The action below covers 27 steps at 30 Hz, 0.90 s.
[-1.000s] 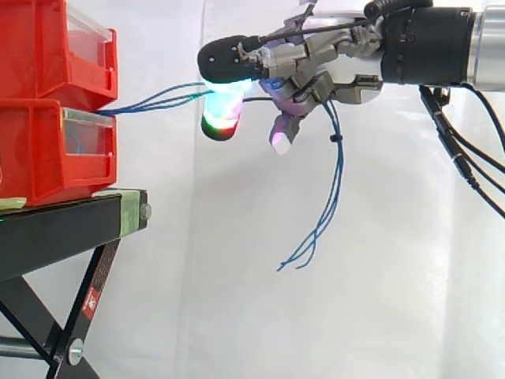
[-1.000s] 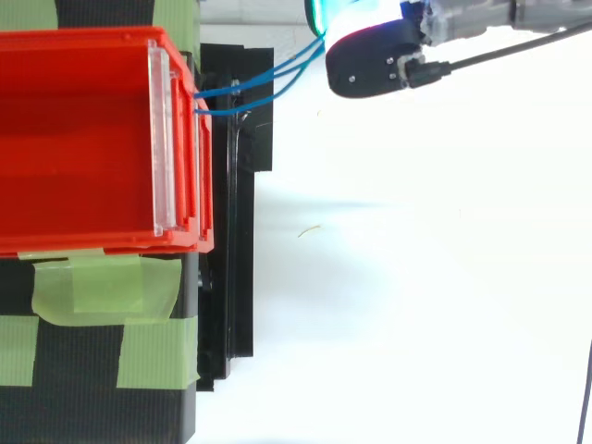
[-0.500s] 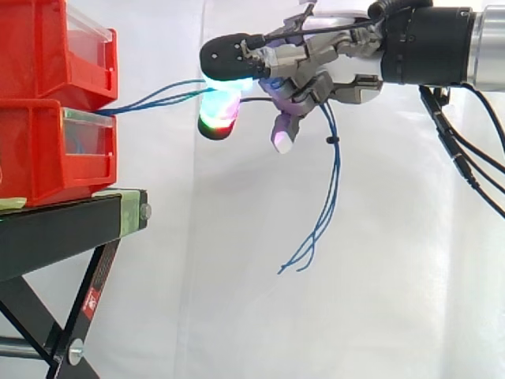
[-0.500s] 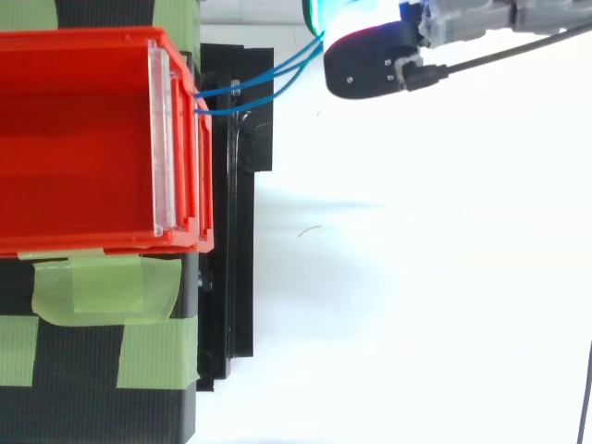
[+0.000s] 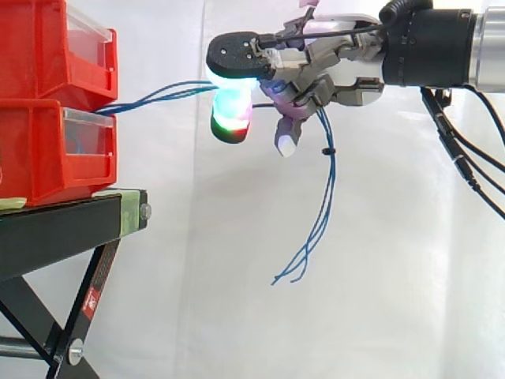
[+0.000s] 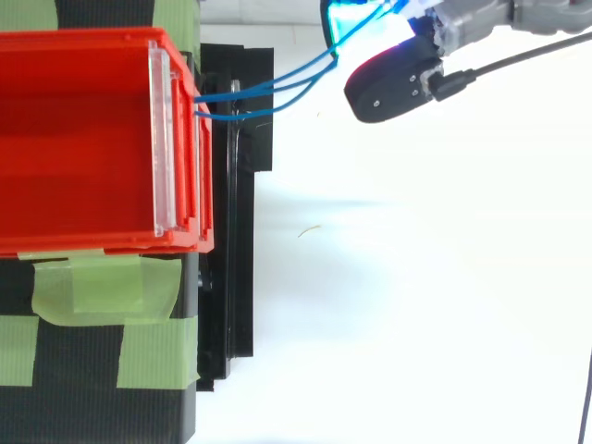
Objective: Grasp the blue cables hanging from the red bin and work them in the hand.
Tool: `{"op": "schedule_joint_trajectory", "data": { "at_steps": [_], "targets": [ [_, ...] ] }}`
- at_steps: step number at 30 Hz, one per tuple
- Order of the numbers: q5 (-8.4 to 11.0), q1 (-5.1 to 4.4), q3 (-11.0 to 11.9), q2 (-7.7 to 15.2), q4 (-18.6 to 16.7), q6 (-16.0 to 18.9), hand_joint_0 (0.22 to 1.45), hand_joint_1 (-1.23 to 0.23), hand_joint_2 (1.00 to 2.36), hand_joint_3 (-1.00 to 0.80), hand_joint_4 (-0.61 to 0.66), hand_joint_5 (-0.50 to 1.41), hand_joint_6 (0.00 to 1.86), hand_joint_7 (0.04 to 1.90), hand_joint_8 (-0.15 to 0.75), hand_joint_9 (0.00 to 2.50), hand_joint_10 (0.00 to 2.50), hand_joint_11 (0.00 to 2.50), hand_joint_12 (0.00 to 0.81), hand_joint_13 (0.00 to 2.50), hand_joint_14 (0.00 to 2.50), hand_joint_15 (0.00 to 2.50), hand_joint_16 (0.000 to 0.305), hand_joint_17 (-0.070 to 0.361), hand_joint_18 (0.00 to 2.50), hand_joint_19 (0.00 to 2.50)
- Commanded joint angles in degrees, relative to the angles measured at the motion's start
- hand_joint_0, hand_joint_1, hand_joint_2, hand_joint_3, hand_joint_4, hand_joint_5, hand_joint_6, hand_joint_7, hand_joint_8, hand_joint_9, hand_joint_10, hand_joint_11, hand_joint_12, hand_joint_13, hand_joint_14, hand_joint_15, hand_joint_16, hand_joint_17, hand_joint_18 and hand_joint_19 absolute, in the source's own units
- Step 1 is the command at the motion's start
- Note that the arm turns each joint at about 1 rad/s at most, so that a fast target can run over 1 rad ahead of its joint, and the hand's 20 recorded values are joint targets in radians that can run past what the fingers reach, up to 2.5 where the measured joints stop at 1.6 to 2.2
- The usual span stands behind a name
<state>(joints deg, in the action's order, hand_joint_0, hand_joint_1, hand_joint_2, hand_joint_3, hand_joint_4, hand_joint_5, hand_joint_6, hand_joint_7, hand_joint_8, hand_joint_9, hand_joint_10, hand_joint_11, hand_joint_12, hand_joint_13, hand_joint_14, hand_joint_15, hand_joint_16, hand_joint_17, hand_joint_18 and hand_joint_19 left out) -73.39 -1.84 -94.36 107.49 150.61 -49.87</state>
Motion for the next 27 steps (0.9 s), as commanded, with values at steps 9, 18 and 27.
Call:
{"op": "schedule_joint_trajectory", "data": {
  "at_steps": [9,18,27],
  "targets": [
    [0.18,0.00,-0.03,0.00,0.04,-0.76,0.78,-0.62,1.00,-0.91,0.22,0.51,0.32,1.32,0.393,0.93,2.50,2.50,0.484,1.13,2.50,1.61,0.054,0.121,1.29,0.49],
    [0.35,0.08,-0.03,0.09,0.21,-2.08,0.77,-0.61,1.00,-0.92,0.22,0.51,0.32,1.33,0.394,0.93,2.50,2.50,0.492,1.13,2.50,1.59,0.054,0.122,1.29,0.47],
    [2.37,0.96,-0.03,0.09,0.74,-2.52,0.77,-0.60,1.00,-0.94,0.22,0.51,0.32,1.32,0.390,0.93,2.50,2.50,0.490,1.14,2.50,1.60,0.055,0.123,1.29,0.47]
  ]
}}
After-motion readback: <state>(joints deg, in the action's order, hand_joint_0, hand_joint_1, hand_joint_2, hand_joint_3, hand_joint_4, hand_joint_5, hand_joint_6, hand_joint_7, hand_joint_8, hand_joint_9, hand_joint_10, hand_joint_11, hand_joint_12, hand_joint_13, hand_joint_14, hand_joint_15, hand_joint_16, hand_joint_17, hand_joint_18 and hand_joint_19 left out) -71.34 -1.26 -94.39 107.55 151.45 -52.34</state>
